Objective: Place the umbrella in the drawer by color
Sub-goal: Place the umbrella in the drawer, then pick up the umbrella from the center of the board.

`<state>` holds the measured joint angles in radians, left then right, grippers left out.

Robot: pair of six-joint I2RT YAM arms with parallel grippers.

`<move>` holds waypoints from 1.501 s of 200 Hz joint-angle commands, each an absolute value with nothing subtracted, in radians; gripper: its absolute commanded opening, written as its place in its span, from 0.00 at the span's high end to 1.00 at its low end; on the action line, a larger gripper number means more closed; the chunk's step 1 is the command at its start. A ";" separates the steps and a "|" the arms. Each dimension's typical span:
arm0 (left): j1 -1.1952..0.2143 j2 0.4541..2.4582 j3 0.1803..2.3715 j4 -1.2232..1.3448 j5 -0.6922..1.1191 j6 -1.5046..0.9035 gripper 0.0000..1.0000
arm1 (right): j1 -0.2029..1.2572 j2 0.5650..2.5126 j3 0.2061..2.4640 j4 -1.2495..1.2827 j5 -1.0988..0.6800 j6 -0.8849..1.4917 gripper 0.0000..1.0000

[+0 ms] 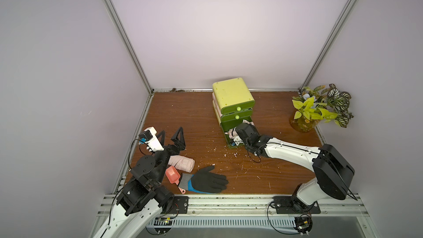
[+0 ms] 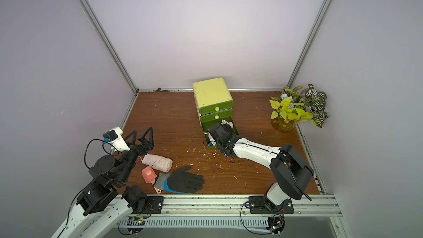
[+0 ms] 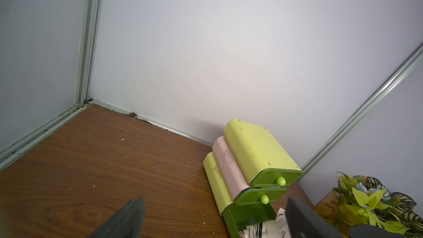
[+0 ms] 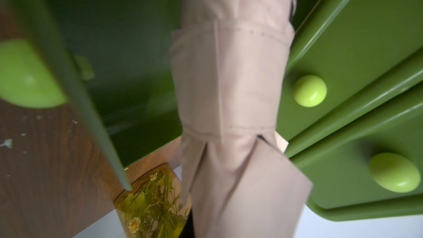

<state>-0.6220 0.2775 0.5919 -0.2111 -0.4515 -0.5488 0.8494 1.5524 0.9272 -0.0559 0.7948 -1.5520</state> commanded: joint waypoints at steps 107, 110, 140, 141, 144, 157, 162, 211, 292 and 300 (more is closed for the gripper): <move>-0.627 0.421 0.565 -0.425 -0.478 -0.741 0.00 | 0.861 1.361 0.993 0.026 0.547 -1.139 0.01; -0.628 0.429 0.561 -0.432 -0.478 -0.754 0.00 | 0.864 1.347 0.983 0.035 0.539 -1.125 0.01; -0.628 0.476 0.515 -0.458 -0.459 -0.880 0.00 | 0.904 1.183 0.868 0.183 0.458 -0.945 0.01; -0.628 0.478 0.514 -0.458 -0.459 -0.883 0.00 | 0.905 1.176 0.865 0.192 0.452 -0.935 0.01; -0.628 0.480 0.507 -0.458 -0.458 -0.896 0.00 | 0.906 1.160 0.852 0.212 0.440 -0.910 0.01; -0.628 0.500 0.485 -0.469 -0.468 -0.951 0.00 | 0.917 1.082 0.797 0.316 0.386 -0.751 0.01; -0.628 0.510 0.478 -0.483 -0.480 -0.987 0.00 | 0.917 1.052 0.773 0.355 0.365 -0.676 0.01; -0.609 0.704 0.480 -0.588 -0.462 -1.243 0.00 | 0.916 0.829 0.437 0.720 0.283 -0.242 0.01; -0.459 1.067 0.630 -0.692 -0.296 -1.496 0.02 | 0.914 0.801 0.298 0.795 0.363 -0.192 0.01; -0.436 1.101 0.636 -0.692 -0.270 -1.498 0.02 | 0.913 0.796 0.288 0.805 0.361 -0.186 0.01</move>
<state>-0.4828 1.0386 0.6010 -0.6334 -0.2886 -1.4273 0.9157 0.8207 0.3092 0.6968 0.3435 -0.2317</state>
